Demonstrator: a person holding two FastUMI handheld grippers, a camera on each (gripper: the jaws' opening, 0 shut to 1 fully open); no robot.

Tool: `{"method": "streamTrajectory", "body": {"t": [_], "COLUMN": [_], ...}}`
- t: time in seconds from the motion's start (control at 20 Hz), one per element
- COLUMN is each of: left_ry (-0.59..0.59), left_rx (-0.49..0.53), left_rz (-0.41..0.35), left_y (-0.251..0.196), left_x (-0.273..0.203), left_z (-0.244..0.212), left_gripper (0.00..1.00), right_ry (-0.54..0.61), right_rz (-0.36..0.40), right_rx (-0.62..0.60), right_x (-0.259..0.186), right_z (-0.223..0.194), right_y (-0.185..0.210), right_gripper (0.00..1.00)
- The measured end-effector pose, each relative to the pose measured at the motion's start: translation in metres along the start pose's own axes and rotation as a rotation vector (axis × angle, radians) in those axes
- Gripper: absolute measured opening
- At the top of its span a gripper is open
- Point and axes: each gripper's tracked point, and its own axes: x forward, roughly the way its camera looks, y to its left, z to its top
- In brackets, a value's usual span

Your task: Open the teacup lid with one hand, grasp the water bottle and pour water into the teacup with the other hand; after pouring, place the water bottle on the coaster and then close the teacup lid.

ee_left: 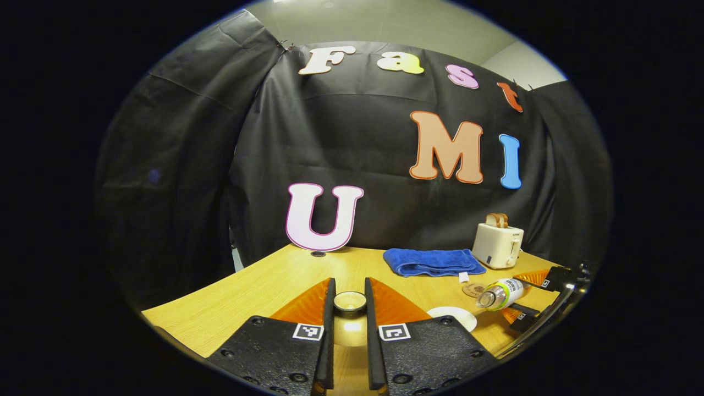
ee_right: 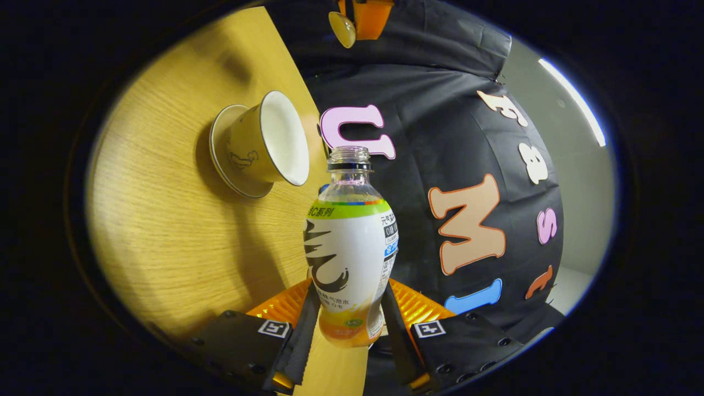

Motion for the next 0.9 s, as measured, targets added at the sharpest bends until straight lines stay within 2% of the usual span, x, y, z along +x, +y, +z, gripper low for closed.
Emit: {"method": "streamTrajectory", "body": {"t": [0.45, 0.9], "left_ry": [-0.011, -0.004], "left_rx": [-0.004, -0.01], "left_rz": [0.011, 0.005], "left_y": [0.0066, 0.0058], "left_x": [-0.0021, -0.001], "left_z": [0.0053, 0.0026], "left_gripper": [0.22, 0.22], "right_ry": [-0.033, -0.046], "right_rz": [0.017, -0.004], "right_rx": [-0.167, -0.314], "right_x": [0.0039, 0.0037], "right_z": [0.0068, 0.0102], "right_y": [0.004, 0.0035], "right_gripper": [0.67, 0.67]}}
